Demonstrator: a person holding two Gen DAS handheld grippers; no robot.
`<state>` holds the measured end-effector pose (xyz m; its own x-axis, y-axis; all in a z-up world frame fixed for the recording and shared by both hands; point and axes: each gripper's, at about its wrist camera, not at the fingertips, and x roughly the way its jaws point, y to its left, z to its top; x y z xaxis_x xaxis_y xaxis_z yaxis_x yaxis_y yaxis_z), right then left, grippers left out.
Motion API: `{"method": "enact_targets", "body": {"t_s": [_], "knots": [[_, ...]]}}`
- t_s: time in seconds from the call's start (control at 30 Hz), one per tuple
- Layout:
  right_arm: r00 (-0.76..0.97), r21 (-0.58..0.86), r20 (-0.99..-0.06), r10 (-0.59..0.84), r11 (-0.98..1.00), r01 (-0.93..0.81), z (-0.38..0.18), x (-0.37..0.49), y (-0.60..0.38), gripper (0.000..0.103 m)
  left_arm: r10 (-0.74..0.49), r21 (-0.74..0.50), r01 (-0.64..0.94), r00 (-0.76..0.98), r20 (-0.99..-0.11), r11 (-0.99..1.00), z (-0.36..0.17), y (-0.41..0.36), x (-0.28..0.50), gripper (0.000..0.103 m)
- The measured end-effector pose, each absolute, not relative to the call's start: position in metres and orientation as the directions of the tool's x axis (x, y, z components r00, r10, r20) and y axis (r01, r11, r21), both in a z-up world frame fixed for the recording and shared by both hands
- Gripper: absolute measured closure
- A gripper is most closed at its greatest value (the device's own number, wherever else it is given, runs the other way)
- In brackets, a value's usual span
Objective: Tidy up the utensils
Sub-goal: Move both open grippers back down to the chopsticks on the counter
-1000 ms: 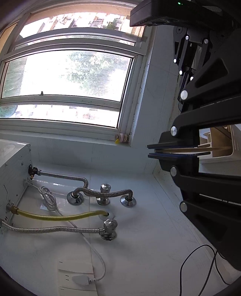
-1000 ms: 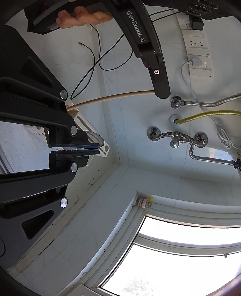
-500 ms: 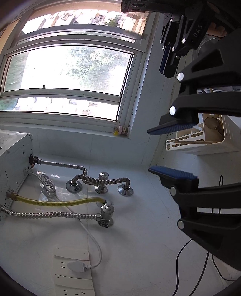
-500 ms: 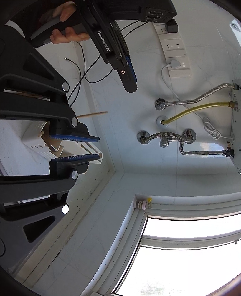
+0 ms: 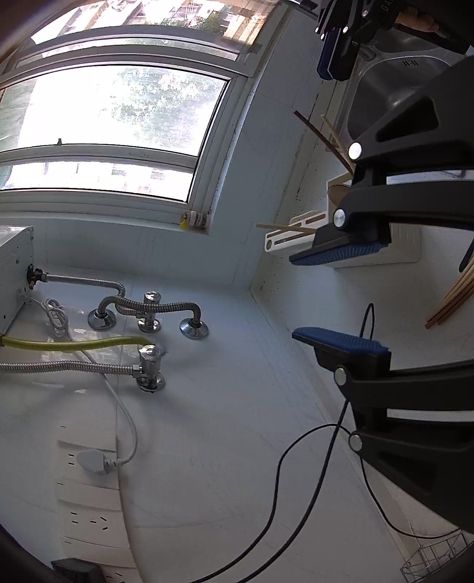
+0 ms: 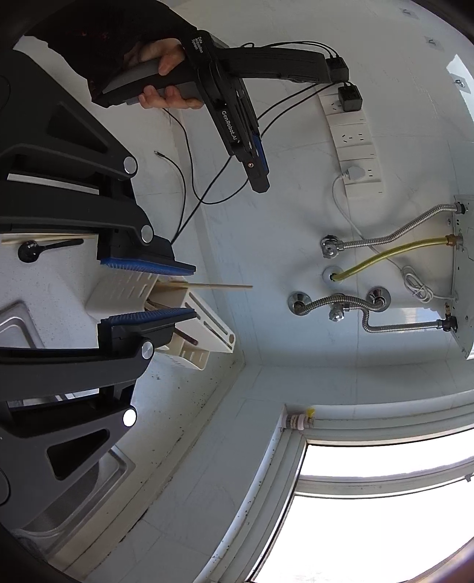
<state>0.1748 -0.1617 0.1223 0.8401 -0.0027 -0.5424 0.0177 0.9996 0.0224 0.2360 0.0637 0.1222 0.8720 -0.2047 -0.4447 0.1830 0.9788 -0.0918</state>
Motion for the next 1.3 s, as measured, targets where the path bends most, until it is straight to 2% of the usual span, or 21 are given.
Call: {"method": "enact_targets", "body": {"t_s": [0.3,0.53,0.8,1.03,1.1,1.3], "knots": [[0.738,0.148,-0.67,0.079,0.989,0.029,0.041,0.147,-0.155,0.085,-0.166,-0.109,0.125,0.731,-0.662,0.986,0.03,0.08,0.258,0.07],[0.614,0.214,-0.771,0.168,0.977,0.002,-0.027,0.127,-0.139,0.085,-0.166,-0.169,0.054,0.613,-0.773,0.984,-0.029,0.095,0.272,0.07],[0.5,0.111,-0.858,0.119,0.993,-0.045,-0.074,0.118,-0.119,0.085,-0.179,-0.198,0.024,0.547,-0.818,0.98,-0.063,0.102,0.283,0.073],[0.477,0.101,-0.87,0.124,0.992,-0.074,-0.085,0.12,-0.116,0.085,-0.192,-0.23,-0.007,0.525,-0.829,0.973,-0.073,0.095,0.302,0.073],[0.475,0.096,-0.872,0.121,0.992,-0.077,-0.087,0.12,-0.115,0.085,-0.186,-0.223,-0.01,0.515,-0.836,0.975,-0.076,0.094,0.307,0.08],[0.467,0.109,-0.874,0.133,0.991,-0.079,-0.092,0.124,-0.117,0.086,-0.177,-0.216,-0.021,0.497,-0.849,0.976,-0.081,0.092,0.316,0.081]]}}
